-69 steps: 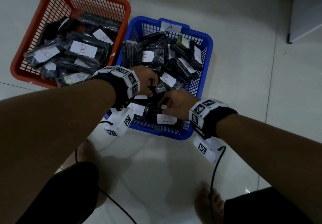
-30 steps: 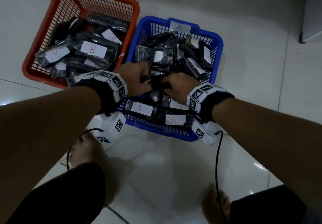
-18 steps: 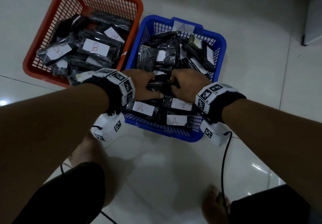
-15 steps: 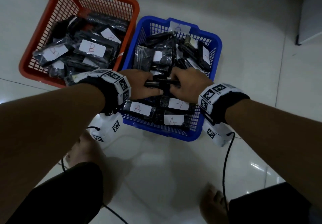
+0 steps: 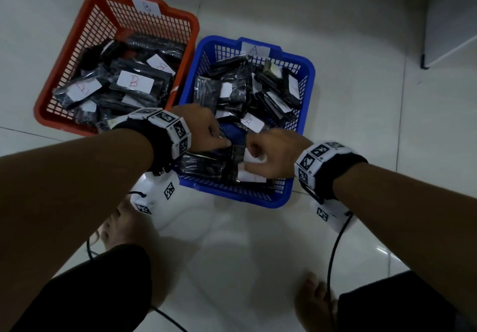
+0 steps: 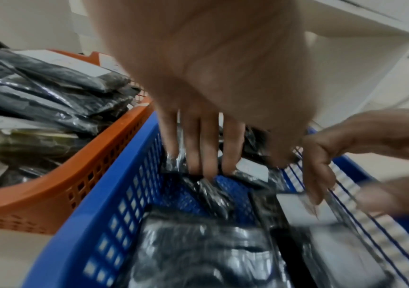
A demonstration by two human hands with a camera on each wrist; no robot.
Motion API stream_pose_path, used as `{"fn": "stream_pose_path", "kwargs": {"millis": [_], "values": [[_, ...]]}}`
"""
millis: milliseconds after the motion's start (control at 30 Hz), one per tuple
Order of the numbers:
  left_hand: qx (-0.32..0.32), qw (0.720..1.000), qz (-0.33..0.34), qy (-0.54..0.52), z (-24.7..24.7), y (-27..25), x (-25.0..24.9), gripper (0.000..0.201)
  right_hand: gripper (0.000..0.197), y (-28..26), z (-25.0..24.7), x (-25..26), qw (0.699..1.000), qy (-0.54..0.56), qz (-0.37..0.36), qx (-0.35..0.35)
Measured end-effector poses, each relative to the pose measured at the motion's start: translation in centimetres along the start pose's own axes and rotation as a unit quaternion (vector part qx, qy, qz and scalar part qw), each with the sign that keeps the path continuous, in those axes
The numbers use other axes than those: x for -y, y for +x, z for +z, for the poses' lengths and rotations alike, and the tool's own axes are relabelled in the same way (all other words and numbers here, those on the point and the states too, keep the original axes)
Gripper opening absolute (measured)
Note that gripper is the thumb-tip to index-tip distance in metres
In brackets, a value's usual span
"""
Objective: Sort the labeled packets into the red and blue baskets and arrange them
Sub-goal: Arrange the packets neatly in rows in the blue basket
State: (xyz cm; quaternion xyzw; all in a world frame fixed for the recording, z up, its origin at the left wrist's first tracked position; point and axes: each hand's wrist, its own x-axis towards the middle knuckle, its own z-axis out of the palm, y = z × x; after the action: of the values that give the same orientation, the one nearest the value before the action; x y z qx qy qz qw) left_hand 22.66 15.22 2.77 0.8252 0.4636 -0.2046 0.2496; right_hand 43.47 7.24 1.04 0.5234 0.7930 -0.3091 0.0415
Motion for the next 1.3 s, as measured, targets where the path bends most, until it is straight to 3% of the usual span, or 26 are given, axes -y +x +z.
{"fn": "stream_pose_path", "kwargs": {"millis": [100, 167, 300, 367, 533, 667, 733, 867, 1033, 1167, 1233, 1300], "values": [[-0.196, 0.980, -0.027, -0.018, -0.8, 0.2, 0.9, 0.021, 0.028, 2.3, -0.6, -0.1, 0.994, 0.060, 0.080, -0.048], [-0.232, 0.969, -0.080, -0.042, -0.7, 0.0, 1.6, 0.024, 0.024, 4.6, -0.5, 0.0, 0.988, 0.077, 0.120, -0.058], [-0.198, 0.961, -0.182, -0.068, 1.4, -1.3, 2.4, 0.040, 0.023, 8.2, 0.7, 1.3, 0.986, 0.108, 0.128, -0.014], [-0.212, 0.955, -0.188, -0.081, 2.2, -1.8, 2.4, 0.044, 0.011, 9.4, 1.8, 2.0, 0.987, 0.112, 0.116, -0.012], [-0.231, 0.948, -0.184, -0.116, 2.9, -1.4, 3.0, 0.041, 0.035, 11.2, 4.0, 2.3, 0.978, 0.125, 0.164, -0.013], [-0.208, 0.951, -0.195, -0.119, 2.8, -0.7, 3.1, 0.037, 0.017, 10.9, 2.7, 2.4, 0.979, 0.118, 0.168, 0.005], [-0.188, 0.955, -0.199, -0.116, 2.3, -0.2, 3.2, 0.041, 0.023, 10.5, 1.7, 1.9, 0.979, 0.119, 0.167, -0.015], [-0.195, 0.962, -0.165, -0.099, 1.0, 0.4, 2.5, 0.057, 0.028, 9.6, 0.8, 0.7, 0.987, 0.098, 0.128, -0.008], [-0.256, 0.963, -0.074, -0.045, -0.5, 2.4, 0.2, 0.044, 0.009, 9.2, 0.3, -0.1, 0.968, 0.205, 0.144, -0.003], [-0.194, 0.973, -0.100, -0.075, -0.9, 4.3, 0.1, 0.033, 0.023, 8.9, 0.4, -0.7, 0.913, 0.343, 0.197, -0.102], [-0.156, 0.981, -0.100, -0.062, -0.7, 5.0, 0.0, 0.029, 0.024, 8.3, 0.1, -1.1, 0.889, 0.369, 0.215, -0.166], [-0.125, 0.985, -0.101, -0.056, -0.3, 5.3, -0.2, 0.033, 0.022, 7.7, 0.0, -1.7, 0.885, 0.352, 0.215, -0.216]]}}
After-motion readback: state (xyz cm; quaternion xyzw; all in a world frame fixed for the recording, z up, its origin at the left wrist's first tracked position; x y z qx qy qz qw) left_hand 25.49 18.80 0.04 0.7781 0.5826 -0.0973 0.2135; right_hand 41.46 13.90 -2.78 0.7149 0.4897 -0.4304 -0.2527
